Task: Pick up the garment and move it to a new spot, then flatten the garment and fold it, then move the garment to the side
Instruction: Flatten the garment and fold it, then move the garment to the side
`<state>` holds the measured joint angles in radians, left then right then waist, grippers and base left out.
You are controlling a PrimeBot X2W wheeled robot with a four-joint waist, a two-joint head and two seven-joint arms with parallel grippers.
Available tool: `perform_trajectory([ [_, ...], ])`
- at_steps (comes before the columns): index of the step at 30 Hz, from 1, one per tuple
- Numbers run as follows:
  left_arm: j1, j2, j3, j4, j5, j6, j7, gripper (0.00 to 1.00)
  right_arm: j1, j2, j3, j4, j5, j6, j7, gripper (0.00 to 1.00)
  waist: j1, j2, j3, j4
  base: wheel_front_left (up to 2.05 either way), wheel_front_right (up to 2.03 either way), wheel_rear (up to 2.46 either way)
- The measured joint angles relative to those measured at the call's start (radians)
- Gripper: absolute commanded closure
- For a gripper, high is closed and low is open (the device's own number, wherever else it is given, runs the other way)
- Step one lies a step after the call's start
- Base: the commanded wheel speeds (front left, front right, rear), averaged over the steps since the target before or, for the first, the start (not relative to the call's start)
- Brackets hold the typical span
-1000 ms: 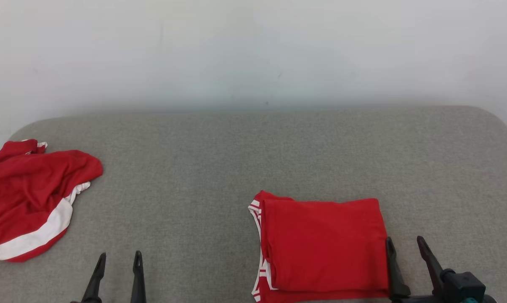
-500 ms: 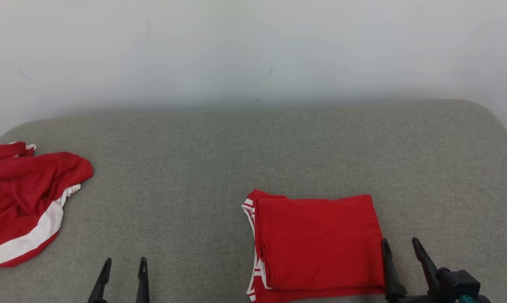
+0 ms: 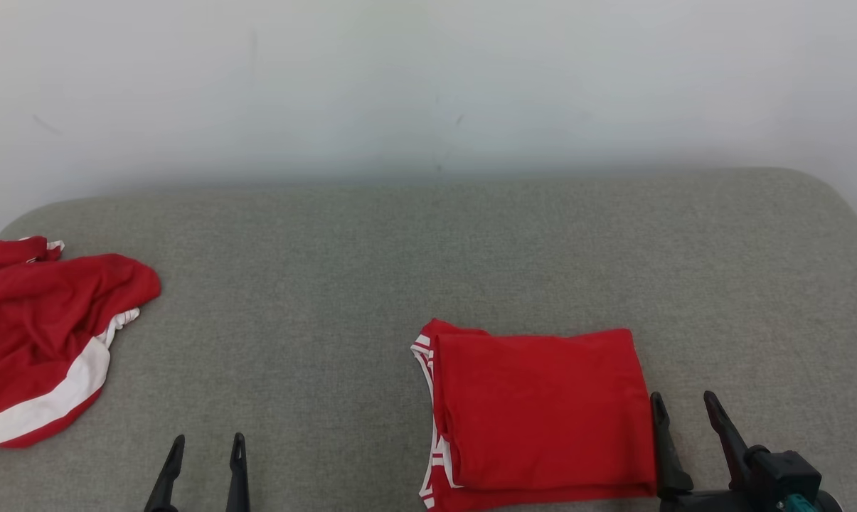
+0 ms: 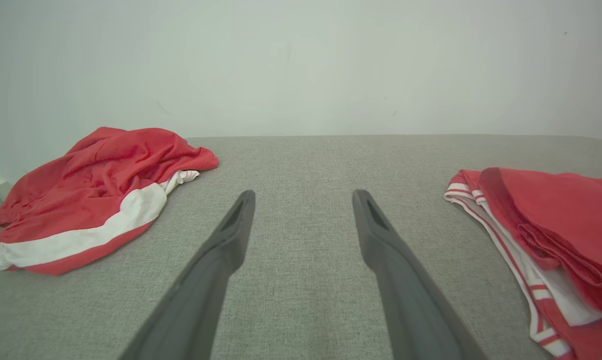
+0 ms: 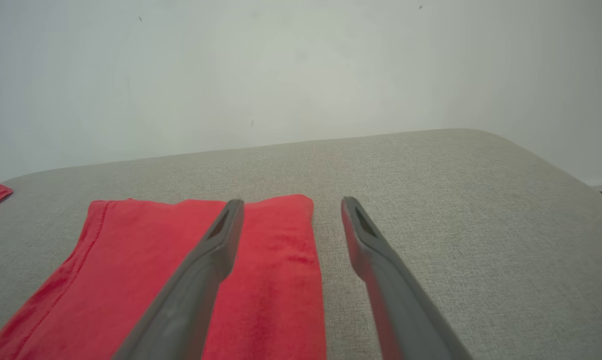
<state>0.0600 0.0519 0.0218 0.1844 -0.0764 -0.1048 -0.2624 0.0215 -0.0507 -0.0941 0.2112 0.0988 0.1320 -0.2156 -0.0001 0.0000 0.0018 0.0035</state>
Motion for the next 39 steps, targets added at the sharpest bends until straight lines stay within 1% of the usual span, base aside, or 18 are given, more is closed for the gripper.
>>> perform_trajectory([
  [4, -0.001, 0.000, 0.001, -0.004, 0.000, -0.001, 0.000, 0.00, 0.000, 0.000, -0.005, -0.011, -0.003, 0.000, 0.005, 0.00, 0.0000, 0.0001, 0.002, 0.005, 0.00, 0.00, 0.00],
  [6, -0.001, 0.000, 0.003, -0.007, 0.000, -0.001, 0.000, 0.00, -0.001, 0.000, -0.006, -0.038, -0.020, 0.000, 0.005, 0.00, 0.0000, 0.0000, 0.001, 0.007, 0.00, 0.00, 0.00],
  [8, -0.001, 0.000, 0.008, -0.012, 0.000, -0.001, 0.000, 0.00, -0.008, 0.000, -0.015, -0.074, -0.006, 0.000, 0.045, 0.00, 0.0000, 0.0000, -0.003, 0.007, 0.00, 0.00, 0.00],
  [9, 0.000, 0.000, 0.009, -0.020, 0.002, -0.001, 0.000, 0.00, -0.009, 0.001, -0.024, -0.100, -0.018, 0.000, 0.075, 0.00, 0.0000, 0.0000, -0.005, 0.008, 0.00, 0.00, 0.00],
  [12, 0.000, 0.000, 0.011, -0.042, 0.007, -0.001, 0.000, 0.00, -0.020, -0.002, -0.049, -0.195, -0.025, 0.000, 0.232, 0.00, 0.0001, 0.0000, -0.009, 0.012, 0.00, 0.00, 0.00],
  [15, 0.003, 0.000, 0.010, -0.053, 0.007, -0.001, 0.000, 0.00, -0.023, -0.007, -0.067, -0.285, -0.021, 0.000, 0.468, 0.00, 0.0000, 0.0000, -0.012, 0.014, 0.00, 0.00, 0.00],
  [16, 0.005, 0.000, 0.006, -0.056, 0.007, -0.001, 0.000, 0.00, -0.027, -0.037, -0.066, -0.347, -0.006, 0.000, 0.588, 0.00, 0.0000, 0.0001, -0.010, 0.018, 0.00, 0.00, 0.00],
  [17, 0.007, 0.000, 0.003, -0.057, 0.005, -0.001, 0.000, 0.00, -0.038, -0.046, -0.070, -0.373, 0.018, 0.000, 0.645, 0.00, 0.0000, 0.0000, -0.008, 0.019, 0.00, 0.00, 0.00],
  [19, 0.008, 0.000, -0.006, -0.059, 0.002, -0.001, 0.000, 0.00, -0.047, -0.075, -0.065, -0.399, 0.045, 0.000, 0.764, 0.00, 0.0000, 0.0000, -0.002, 0.023, 0.00, 0.00, 0.00],
  [21, 0.008, 0.000, -0.014, -0.059, -0.006, -0.001, 0.000, 0.00, -0.050, -0.089, -0.059, -0.411, 0.058, 0.000, 0.878, 0.00, 0.0000, 0.0001, 0.007, 0.027, 0.00, 0.00, 0.00],
  [25, -0.002, 0.000, -0.029, -0.059, -0.012, -0.001, 0.000, 0.00, -0.075, -0.129, -0.070, -0.374, 0.077, 0.000, 1.053, 0.00, 0.0001, 0.0000, 0.031, 0.039, 0.00, 0.00, 0.00],
  [28, -0.017, -0.001, -0.042, -0.060, -0.012, -0.001, 0.000, 0.00, -0.106, -0.141, -0.077, -0.324, 0.083, 0.000, 1.094, 0.00, 0.0001, 0.0000, 0.054, 0.052, 0.00, 0.00, 0.00],
  [31, -0.030, -0.001, -0.048, -0.059, -0.012, -0.001, 0.000, 0.00, -0.143, -0.145, -0.076, -0.274, 0.085, 0.000, 1.093, 0.00, 0.0002, 0.0001, 0.077, 0.068, 0.00, 0.00, 0.00],
  [33, -0.048, -0.001, -0.051, -0.060, -0.012, -0.001, 0.000, 0.00, -0.162, -0.135, -0.080, -0.221, 0.087, 0.000, 1.085, 0.00, 0.0002, 0.0001, 0.101, 0.083, 0.00, 0.00, 0.00],
  [39, -0.071, -0.001, -0.055, -0.064, -0.012, -0.001, 0.000, 0.00, -0.199, -0.125, -0.084, -0.140, 0.078, 0.000, 1.080, 0.00, 0.0002, 0.0001, 0.147, 0.112, 0.00, 0.00, 0.00],
])
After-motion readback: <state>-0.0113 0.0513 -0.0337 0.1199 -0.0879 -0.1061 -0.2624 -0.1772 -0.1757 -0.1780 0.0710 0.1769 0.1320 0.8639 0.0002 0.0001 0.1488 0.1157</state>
